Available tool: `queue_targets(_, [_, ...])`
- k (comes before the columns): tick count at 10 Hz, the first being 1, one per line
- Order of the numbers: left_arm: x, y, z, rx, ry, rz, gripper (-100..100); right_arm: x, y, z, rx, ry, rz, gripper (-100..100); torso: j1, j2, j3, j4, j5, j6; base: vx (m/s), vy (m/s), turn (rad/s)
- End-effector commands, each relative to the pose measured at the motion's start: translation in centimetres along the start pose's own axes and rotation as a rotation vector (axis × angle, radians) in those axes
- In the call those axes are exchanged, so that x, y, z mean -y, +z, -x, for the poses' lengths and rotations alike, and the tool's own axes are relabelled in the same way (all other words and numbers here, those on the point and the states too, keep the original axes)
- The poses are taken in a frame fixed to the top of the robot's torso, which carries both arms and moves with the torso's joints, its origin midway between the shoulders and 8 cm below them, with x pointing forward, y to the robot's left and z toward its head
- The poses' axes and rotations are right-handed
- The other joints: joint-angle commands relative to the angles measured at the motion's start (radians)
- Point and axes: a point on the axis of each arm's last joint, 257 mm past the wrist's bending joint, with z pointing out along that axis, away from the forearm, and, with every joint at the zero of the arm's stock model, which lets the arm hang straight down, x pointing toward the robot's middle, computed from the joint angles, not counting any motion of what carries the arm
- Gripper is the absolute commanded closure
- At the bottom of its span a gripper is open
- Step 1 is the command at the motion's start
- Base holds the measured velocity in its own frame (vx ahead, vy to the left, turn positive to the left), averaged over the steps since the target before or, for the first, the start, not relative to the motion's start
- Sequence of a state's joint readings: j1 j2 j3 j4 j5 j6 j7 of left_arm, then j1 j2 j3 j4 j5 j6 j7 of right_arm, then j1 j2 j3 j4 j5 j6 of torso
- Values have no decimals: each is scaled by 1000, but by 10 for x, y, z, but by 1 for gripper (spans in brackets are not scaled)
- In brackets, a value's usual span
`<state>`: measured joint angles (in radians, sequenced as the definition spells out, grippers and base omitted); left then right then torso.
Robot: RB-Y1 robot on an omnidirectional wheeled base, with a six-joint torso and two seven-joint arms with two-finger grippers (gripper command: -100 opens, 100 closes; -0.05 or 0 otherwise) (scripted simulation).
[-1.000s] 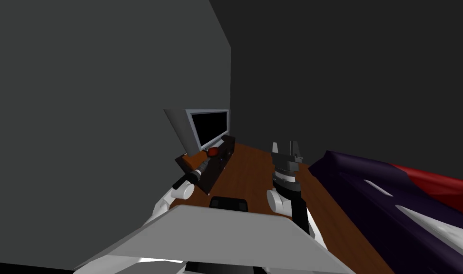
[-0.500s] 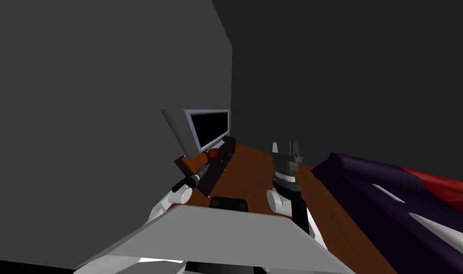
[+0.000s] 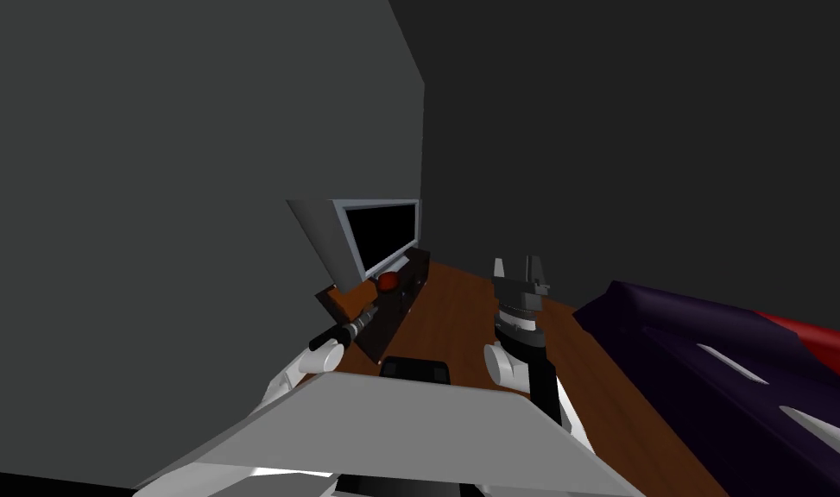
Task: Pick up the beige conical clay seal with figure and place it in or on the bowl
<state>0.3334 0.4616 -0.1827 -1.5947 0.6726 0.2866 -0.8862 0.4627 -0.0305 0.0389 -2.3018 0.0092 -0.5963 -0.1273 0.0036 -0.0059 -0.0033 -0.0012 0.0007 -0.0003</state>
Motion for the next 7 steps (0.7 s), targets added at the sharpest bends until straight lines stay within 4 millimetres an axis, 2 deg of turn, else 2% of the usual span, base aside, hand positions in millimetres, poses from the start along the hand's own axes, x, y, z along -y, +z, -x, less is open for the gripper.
queue_targets(1, [-27, -3, -11, -35, 39, 50, -100, 0, 0, 0, 0, 0, 0, 0, 0, 0, 0, 0, 0, 0, 98, 41, 29])
queue_targets(2, [-27, -3, -11, -35, 39, 50, -100, 0, 0, 0, 0, 0, 0, 0, 0, 0, 0, 0, 0, 0, 69, 19, 15])
queue_targets(5, [-63, -8, -25, -90, 91, 124, -100, 0, 0, 0, 0, 0, 0, 0, -2, 1, 1, 0, 0, 0, 67, 21, 32])
queue_targets(6, [-69, -9, -27, -97, 99, 137, -100, 0, 0, 0, 0, 0, 0, 0, -1, 1, 1, 0, 0, 0, 100, 72, 36])
queue_targets(7, [-64, -7, -24, -89, 90, 126, -100, 0, 0, 0, 0, 0, 0, 0, 1, 0, 0, 0, 0, 0, 49, 39, -1])
